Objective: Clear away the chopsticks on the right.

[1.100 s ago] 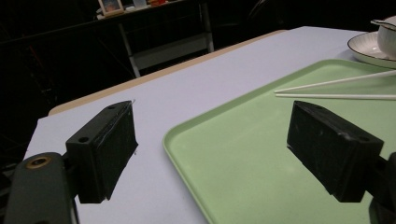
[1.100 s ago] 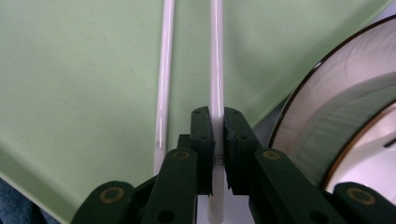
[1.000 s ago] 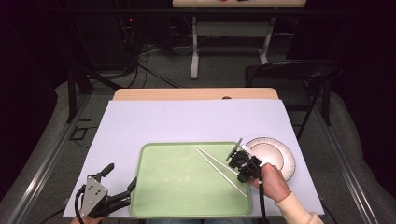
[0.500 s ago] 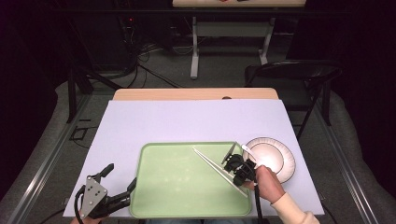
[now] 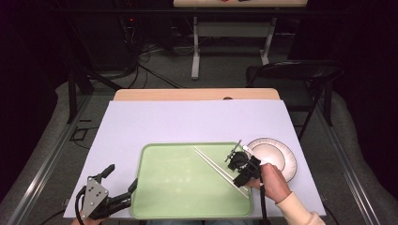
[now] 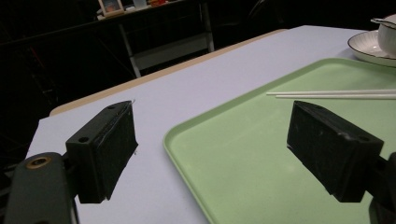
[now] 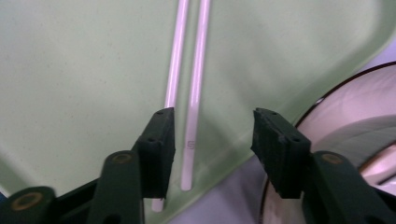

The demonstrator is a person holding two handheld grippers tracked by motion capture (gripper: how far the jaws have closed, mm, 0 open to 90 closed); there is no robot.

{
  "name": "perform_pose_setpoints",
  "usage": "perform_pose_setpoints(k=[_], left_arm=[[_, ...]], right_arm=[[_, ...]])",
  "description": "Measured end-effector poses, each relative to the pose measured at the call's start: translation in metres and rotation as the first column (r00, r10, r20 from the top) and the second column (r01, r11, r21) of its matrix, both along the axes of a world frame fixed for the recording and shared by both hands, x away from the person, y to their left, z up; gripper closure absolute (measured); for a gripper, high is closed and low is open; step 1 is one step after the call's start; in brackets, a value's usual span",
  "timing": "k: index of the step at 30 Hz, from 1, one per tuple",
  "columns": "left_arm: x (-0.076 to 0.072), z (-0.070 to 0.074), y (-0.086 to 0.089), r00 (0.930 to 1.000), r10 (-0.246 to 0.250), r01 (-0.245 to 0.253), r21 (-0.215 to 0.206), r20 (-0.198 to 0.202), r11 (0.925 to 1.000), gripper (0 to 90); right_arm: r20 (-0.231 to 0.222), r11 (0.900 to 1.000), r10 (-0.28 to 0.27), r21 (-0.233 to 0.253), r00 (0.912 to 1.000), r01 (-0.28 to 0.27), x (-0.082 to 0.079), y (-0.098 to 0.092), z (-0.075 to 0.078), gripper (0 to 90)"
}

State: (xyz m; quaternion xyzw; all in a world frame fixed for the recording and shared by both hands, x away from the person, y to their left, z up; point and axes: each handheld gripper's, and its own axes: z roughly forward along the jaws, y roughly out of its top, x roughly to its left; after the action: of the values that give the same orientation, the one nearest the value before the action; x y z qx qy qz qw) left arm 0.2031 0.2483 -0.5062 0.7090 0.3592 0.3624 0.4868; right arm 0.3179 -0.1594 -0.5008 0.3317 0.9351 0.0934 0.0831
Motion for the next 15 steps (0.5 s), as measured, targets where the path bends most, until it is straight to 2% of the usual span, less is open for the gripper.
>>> perform_pose_setpoints(k=[3, 5, 7, 8, 15], left_arm=[[0.000, 0.000, 0.000, 1.0000, 0.000, 0.000, -0.001, 0.001, 1.0000, 15.5], [0.000, 0.000, 0.000, 1.0000, 0.002, -0.002, -0.001, 0.000, 1.0000, 15.5], [0.000, 0.000, 0.000, 1.0000, 0.002, -0.002, 0.000, 0.000, 1.0000, 15.5], [0.000, 0.000, 0.000, 1.0000, -0.001, 0.001, 0.001, -0.001, 1.0000, 15.5], [0.000, 0.000, 0.000, 1.0000, 0.001, -0.001, 0.001, -0.002, 1.0000, 15.5]], right_arm=[[0.042, 0.999, 0.007, 0.039, 0.9991, -0.008, -0.001, -0.003, 0.009, 38.3], [0.072, 0.997, 0.032, 0.063, 0.9969, -0.037, -0.003, -0.006, 0.013, 36.1], [0.089, 0.997, 0.029, 0.074, 0.9956, -0.036, -0.004, -0.008, 0.015, 33.9], [0.110, 0.994, 0.043, 0.094, 0.9930, -0.053, -0.005, -0.012, 0.018, 32.1], [0.174, 0.989, 0.063, 0.124, 0.9827, -0.085, -0.011, -0.021, 0.026, 20.7]])
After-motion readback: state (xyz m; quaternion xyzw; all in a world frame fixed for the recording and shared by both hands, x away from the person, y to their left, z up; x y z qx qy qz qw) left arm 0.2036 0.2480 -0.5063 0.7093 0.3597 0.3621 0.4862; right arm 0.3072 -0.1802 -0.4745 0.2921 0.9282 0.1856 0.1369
